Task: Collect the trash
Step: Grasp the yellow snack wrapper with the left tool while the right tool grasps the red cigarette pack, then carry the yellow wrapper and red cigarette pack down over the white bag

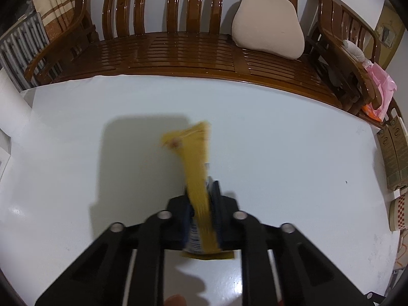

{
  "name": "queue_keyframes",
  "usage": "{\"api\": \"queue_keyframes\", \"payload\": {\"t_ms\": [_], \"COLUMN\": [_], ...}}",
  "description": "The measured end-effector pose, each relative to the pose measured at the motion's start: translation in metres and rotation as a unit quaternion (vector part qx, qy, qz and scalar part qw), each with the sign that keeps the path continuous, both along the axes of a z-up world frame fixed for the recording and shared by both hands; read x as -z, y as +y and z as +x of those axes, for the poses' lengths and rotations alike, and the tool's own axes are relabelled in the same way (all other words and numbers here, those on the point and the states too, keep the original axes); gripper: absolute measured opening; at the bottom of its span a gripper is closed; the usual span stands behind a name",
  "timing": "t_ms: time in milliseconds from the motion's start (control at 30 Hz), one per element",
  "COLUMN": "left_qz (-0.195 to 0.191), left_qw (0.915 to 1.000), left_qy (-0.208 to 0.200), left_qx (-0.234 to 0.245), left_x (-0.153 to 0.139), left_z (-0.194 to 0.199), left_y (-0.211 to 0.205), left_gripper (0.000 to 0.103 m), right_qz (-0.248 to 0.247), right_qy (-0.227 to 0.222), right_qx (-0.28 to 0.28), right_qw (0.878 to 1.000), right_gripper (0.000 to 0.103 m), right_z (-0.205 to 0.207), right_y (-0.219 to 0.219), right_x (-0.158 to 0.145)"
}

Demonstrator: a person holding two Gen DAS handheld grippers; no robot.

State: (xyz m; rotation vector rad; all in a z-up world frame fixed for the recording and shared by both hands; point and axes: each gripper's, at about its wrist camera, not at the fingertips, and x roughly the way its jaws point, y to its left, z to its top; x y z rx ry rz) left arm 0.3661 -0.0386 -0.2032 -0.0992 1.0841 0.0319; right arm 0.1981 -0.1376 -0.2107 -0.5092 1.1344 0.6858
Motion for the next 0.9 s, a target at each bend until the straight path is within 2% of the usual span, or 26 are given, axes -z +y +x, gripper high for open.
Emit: {"api": "queue_keyframes", "payload": {"t_ms": [100, 267, 533, 700, 900], "left_qz": [-0.011, 0.005, 0.015, 0.014, 0.019], "left_qw": [0.9999, 0.9999, 0.9993, 0.9993, 0.9990], "left_qy": [-0.001, -0.006, -0.026, -0.029, -0.038], "left_qx": [0.005, 0.013, 0.023, 0.020, 0.015], "left_x": [0.000, -0.001, -0.019, -0.030, -0.050], "left_z": [-0.003, -0.013, -0.034, -0.044, -0.060], "left_y": [0.003, 0.003, -0.001, 0.004, 0.010], "left_gripper": [0.010, 0.007, 0.007, 0.007, 0.007], "right_qz": [0.001, 0.006, -0.001, -0.005, 0.013], "right_qy": [0.001, -0.003, -0.013, -0.010, -0.022], "right_qx": [0.006, 0.022, 0.062, 0.064, 0.079], "right_qw": [1.000, 1.000, 0.998, 0.998, 0.997], "right_gripper": [0.054, 0.053, 0.053, 0.053, 0.053], "right_z": [0.001, 0.004, 0.009, 0.002, -0.001], "right_y": [0.001, 0.000, 0.001, 0.005, -0.003], "right_x": [0.000, 0.000, 0.001, 0.000, -0.024]}}
